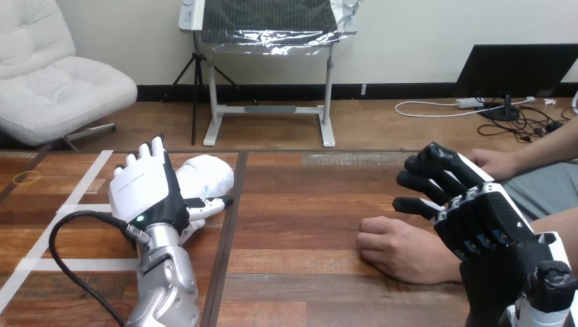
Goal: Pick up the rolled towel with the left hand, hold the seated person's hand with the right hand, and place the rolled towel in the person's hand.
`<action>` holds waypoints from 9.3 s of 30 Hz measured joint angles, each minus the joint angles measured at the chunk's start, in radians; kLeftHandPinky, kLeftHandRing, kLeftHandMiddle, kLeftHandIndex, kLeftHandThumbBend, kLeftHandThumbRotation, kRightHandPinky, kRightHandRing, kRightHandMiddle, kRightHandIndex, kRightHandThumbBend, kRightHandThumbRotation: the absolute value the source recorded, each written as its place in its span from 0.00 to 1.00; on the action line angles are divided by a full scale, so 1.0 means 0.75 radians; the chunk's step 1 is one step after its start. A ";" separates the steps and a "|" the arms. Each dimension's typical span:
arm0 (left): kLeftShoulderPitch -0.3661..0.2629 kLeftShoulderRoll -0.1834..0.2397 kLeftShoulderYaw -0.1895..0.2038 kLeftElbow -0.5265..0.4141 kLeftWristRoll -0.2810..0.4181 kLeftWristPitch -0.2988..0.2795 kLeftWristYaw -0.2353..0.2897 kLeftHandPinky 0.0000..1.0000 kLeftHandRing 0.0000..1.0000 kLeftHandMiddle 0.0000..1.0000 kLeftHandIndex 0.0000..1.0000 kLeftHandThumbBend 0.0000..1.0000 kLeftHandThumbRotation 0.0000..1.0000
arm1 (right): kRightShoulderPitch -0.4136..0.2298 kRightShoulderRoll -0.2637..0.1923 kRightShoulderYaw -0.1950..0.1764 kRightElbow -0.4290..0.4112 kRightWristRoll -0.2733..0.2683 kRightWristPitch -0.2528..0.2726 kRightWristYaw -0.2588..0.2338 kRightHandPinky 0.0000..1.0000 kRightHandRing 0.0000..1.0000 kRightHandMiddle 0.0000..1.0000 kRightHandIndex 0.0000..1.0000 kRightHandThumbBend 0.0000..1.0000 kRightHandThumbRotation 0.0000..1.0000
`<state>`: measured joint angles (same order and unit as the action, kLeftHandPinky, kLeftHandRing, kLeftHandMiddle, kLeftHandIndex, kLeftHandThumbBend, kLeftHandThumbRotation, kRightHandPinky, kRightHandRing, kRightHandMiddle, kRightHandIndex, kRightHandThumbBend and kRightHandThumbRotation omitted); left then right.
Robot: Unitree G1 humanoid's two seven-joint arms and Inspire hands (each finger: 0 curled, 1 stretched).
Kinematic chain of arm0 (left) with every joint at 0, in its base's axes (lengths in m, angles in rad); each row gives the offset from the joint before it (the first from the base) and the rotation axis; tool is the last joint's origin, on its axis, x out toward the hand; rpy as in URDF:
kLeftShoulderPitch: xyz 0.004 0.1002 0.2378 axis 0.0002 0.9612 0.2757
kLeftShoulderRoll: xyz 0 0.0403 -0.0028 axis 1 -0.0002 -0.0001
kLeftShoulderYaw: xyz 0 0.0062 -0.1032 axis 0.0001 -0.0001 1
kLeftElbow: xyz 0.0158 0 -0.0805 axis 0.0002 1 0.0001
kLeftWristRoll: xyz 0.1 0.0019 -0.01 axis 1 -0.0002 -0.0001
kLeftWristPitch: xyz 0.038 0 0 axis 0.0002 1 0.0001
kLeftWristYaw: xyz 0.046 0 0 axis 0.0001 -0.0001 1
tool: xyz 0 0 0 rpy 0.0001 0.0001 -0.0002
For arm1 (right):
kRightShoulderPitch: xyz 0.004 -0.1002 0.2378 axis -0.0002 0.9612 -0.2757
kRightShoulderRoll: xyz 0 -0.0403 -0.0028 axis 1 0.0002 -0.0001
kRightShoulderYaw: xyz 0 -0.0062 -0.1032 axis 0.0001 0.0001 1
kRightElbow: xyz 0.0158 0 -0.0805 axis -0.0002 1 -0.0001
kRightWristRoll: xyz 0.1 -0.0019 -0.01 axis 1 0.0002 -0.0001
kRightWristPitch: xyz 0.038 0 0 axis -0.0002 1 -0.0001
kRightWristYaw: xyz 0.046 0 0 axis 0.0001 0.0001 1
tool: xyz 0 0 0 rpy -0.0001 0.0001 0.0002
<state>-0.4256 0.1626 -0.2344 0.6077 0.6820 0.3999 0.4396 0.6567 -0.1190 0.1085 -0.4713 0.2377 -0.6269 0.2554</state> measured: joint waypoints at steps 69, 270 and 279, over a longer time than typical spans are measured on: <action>-0.415 -0.007 -0.244 0.275 0.047 0.470 -0.450 0.22 0.38 0.51 0.57 0.88 0.16 | 0.001 0.002 -0.005 -0.001 0.006 -0.017 0.009 0.70 0.80 0.81 0.81 0.88 1.00; 0.147 -0.002 -0.129 -1.157 0.232 0.531 -0.474 0.84 0.89 0.90 0.88 0.86 0.44 | -0.034 0.001 -0.053 -0.001 0.038 -0.023 0.013 0.69 0.80 0.81 0.81 0.86 1.00; 0.147 -0.099 -0.101 -1.059 0.227 0.532 -0.343 0.94 0.95 0.96 0.94 0.91 0.43 | -0.037 0.002 -0.048 -0.001 0.038 -0.019 0.012 0.69 0.80 0.81 0.81 0.86 1.00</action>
<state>-0.3156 0.0880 -0.3104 -0.1865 0.8520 0.7988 0.1827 0.6286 -0.1177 0.0722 -0.4719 0.2662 -0.6414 0.2645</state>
